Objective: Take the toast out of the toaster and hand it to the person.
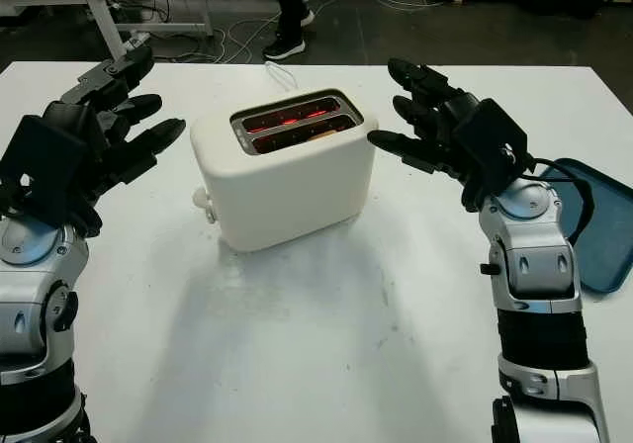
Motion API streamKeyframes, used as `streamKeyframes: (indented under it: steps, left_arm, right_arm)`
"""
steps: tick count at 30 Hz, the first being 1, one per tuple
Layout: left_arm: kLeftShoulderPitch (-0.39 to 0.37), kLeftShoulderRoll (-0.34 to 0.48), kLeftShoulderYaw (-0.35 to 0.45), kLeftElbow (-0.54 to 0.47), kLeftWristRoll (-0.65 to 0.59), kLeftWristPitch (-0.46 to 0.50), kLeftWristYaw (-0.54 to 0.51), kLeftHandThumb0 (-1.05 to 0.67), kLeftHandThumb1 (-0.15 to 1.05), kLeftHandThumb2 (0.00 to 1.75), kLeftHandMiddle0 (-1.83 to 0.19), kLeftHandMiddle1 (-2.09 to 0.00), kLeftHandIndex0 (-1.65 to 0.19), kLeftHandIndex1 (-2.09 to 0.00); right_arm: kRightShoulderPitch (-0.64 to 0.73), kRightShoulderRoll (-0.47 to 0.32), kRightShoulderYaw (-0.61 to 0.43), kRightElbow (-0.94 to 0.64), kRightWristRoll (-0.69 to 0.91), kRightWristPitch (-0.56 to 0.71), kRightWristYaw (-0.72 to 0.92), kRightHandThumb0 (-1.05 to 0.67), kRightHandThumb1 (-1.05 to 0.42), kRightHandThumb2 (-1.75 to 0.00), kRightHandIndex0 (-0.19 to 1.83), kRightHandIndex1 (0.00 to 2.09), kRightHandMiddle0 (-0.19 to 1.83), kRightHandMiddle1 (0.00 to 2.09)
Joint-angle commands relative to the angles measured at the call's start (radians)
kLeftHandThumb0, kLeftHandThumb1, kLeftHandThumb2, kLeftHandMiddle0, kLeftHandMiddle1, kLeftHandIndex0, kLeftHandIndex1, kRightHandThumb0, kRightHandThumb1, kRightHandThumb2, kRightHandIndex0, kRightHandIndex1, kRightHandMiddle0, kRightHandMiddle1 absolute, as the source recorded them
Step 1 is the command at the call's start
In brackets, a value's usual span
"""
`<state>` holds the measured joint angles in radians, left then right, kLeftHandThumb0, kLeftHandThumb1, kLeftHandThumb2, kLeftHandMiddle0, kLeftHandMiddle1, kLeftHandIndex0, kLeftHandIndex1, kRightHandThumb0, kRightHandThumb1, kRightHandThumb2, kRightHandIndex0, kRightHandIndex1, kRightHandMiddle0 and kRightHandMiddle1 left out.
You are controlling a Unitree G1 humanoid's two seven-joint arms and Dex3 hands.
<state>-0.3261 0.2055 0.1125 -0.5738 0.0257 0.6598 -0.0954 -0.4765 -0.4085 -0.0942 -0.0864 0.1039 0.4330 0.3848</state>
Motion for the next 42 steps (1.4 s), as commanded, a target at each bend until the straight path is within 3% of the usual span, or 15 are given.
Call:
streamKeyframes:
  steps: [1,42]
  left_arm:
    - [-0.008,0.002,0.000,-0.003,-0.009,-0.012,0.002,-0.40,0.92,0.18,0.00,-0.79,-0.34,0.00]
    - [-0.009,-0.002,-0.015,-0.008,-0.003,-0.010,0.006,-0.39,0.92,0.19,0.00,-0.77,-0.34,0.00]
  right_arm:
    - [-0.012,-0.007,0.006,0.004,0.001,-0.015,0.004,-0.39,-0.92,-0.01,0.16,0.08,0.22,0.01]
    - [-0.015,-0.004,0.015,0.011,-0.005,-0.020,-0.003,-0.41,-0.91,0.00,0.19,0.07,0.23,0.00]
